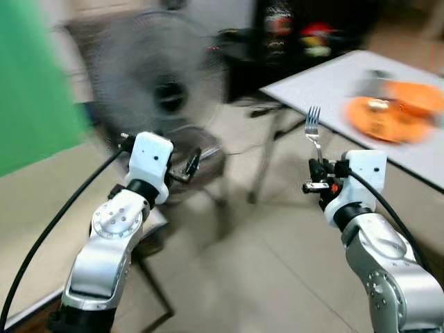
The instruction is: Setting the table
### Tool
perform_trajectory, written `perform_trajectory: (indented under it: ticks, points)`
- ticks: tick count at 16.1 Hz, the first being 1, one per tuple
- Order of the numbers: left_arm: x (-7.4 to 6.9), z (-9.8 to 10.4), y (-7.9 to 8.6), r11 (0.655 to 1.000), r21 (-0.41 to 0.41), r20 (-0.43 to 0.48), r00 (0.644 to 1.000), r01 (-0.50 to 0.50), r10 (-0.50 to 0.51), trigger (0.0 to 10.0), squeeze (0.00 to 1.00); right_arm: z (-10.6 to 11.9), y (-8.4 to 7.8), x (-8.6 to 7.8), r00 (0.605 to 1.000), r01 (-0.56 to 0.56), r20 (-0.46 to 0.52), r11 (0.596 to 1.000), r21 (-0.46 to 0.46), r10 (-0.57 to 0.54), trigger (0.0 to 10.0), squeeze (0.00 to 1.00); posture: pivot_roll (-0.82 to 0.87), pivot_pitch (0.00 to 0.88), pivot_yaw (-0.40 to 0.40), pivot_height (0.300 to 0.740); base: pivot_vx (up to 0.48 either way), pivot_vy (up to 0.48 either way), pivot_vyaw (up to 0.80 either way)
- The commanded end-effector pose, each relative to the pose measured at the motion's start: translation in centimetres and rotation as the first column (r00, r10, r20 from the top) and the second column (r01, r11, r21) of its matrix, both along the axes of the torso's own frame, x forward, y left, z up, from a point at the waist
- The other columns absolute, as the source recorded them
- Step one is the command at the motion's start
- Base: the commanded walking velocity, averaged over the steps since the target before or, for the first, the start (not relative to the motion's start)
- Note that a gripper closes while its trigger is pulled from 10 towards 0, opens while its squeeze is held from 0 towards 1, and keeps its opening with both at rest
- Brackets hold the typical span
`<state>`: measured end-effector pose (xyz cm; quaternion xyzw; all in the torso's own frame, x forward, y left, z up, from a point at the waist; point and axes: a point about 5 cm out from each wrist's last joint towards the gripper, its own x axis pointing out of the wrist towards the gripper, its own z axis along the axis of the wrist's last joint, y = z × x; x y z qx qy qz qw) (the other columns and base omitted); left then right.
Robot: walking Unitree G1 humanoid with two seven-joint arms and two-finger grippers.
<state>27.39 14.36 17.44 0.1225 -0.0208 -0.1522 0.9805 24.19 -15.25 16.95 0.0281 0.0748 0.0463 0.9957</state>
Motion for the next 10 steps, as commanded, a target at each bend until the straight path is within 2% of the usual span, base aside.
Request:
perform_trajectory:
  ticks: [1, 6, 10]
  points:
    - [0.15, 0.21, 0.01, 1.0, 0.009, 0.007, 1.0, 0.001, -0.001, 10.0, 0.0, 0.4, -0.09, -0.11, 1.0, 0.004, 0.018, 1.0, -0.002, -0.004, 10.0, 0.0, 0.06, 0.0, 0.017, 0.74, 0.0, -0.368, -0.8]
    - [0.18, 0.21, -0.1, 1.0, 0.015, 0.005, 1.0, 0.014, -0.014, 10.0, 0.0, 0.4, -0.1, -0.19, 1.0, 0.008, 0.016, 1.0, 0.002, -0.008, 10.0, 0.0, 0.05, 0.0, 0.023, 0.74, 0.0, -0.341, -0.8]
    - [0.23, 0.16, -0.49, 0.999, -0.002, -0.002, 0.999, 0.037, -0.037, 10.0, 0.0, 0.24, -0.15, -0.23, 1.0, 0.023, 0.005, 1.0, 0.001, -0.023, 10.0, 0.0, 0.05, 0.0, 0.025, 0.74, 0.0, 0.0, -0.77]
